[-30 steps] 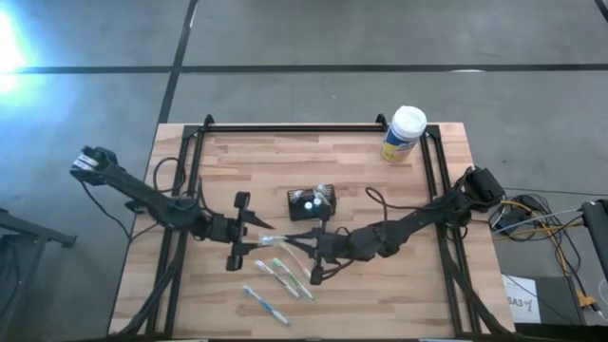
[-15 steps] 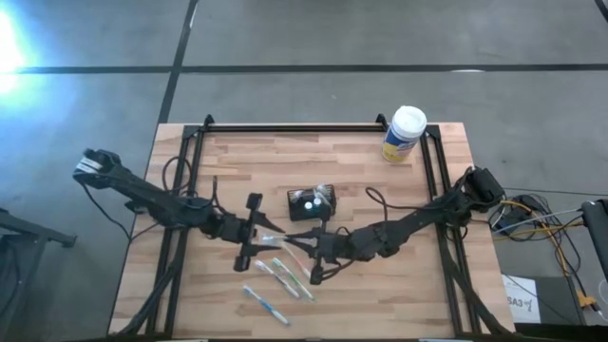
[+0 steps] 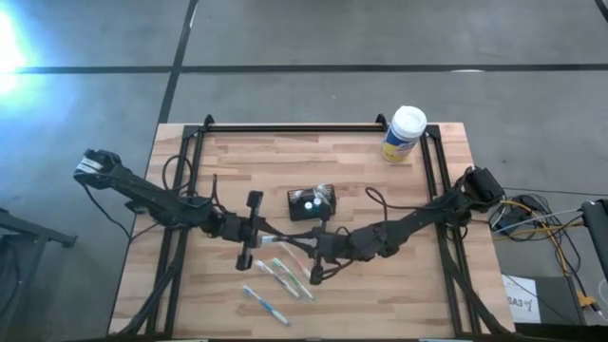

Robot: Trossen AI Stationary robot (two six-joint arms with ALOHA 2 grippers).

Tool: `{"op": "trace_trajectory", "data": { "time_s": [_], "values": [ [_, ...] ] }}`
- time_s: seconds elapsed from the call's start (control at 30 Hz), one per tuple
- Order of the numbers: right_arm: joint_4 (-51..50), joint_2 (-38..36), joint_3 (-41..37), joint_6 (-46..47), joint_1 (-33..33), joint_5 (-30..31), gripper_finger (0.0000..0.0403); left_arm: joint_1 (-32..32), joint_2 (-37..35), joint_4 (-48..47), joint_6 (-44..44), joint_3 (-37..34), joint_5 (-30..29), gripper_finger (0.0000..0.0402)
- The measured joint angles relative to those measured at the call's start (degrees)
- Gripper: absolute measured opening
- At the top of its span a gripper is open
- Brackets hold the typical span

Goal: Pick & Place toothbrushing station
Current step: Put the top blue toothbrush into the black wire organizer

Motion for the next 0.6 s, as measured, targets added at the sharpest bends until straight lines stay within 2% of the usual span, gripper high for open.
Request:
{"op": "trace_trajectory", "data": {
  "time_s": [0.17,0.27,0.4,0.6],
  "values": [
    [0.1,0.0,0.0,-0.1,0.0,0.0,0.0015,0.0,-0.3,-0.2,0.5,0.0,0.0,0.0025],
    [0.1,0.0,0.0,0.8,-0.1,0.0,0.0031,0.0,-0.5,-0.9,1.9,0.0,-0.1,0.0016],
    [0.7,-0.4,0.0,1.4,0.0,0.9,0.0083,-0.1,-1.0,-4.7,2.9,0.8,-1.7,0.0016],
    [-1.5,-3.3,0.0,0.5,1.4,6.7,0.0172,-1.4,-5.6,-10.9,4.0,1.4,-3.8,0.0016]
  ]
}}
